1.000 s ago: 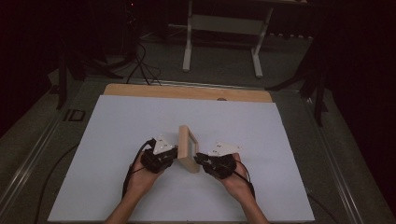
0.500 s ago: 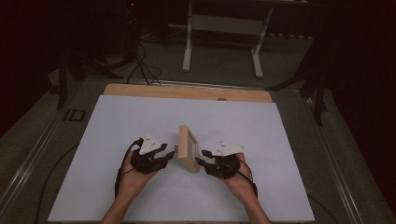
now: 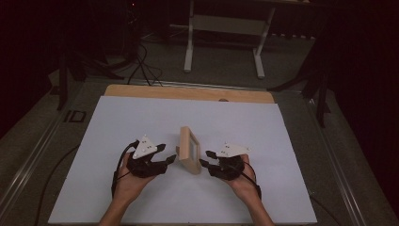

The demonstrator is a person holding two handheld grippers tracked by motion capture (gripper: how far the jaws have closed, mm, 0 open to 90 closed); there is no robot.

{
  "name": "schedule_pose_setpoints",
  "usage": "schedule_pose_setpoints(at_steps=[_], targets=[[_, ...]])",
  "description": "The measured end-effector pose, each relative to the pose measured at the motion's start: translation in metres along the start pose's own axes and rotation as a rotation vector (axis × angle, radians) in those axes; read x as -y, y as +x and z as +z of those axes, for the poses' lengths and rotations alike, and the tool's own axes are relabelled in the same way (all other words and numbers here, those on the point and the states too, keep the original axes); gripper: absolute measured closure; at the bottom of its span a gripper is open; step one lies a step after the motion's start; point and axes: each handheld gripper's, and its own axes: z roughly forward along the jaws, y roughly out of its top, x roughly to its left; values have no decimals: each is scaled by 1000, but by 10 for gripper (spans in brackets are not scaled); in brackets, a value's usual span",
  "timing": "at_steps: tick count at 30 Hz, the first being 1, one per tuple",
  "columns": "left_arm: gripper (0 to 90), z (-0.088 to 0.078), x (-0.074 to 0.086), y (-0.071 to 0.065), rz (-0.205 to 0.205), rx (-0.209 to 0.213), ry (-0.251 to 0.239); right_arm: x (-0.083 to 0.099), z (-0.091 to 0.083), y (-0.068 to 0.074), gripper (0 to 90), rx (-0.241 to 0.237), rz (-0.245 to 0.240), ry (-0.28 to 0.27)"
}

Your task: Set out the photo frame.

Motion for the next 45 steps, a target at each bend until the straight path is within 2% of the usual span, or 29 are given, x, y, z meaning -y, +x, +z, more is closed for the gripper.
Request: schedule_pose_setpoints(at_steps=[7, 13, 24, 31, 34, 45], targets=[[416, 1, -2, -7, 0, 41, -6, 1, -1, -1, 579, 6, 6, -4], [379, 6, -4, -13, 7, 52, 6, 1, -1, -1, 576, 4, 4, 1], [328, 20, -7, -24, -5, 37, 6, 2, -2, -3, 572, 10, 10, -2], [299, 31, -8, -27, -18, 2, 2, 3, -1, -3, 565, 4, 9, 0], [292, 39, -8, -32, -14, -9, 18, 3, -1, -4, 565, 5, 9, 1], [266, 51, -11, -28, -42, -23, 38, 3, 0, -4, 558, 0, 6, 3]])
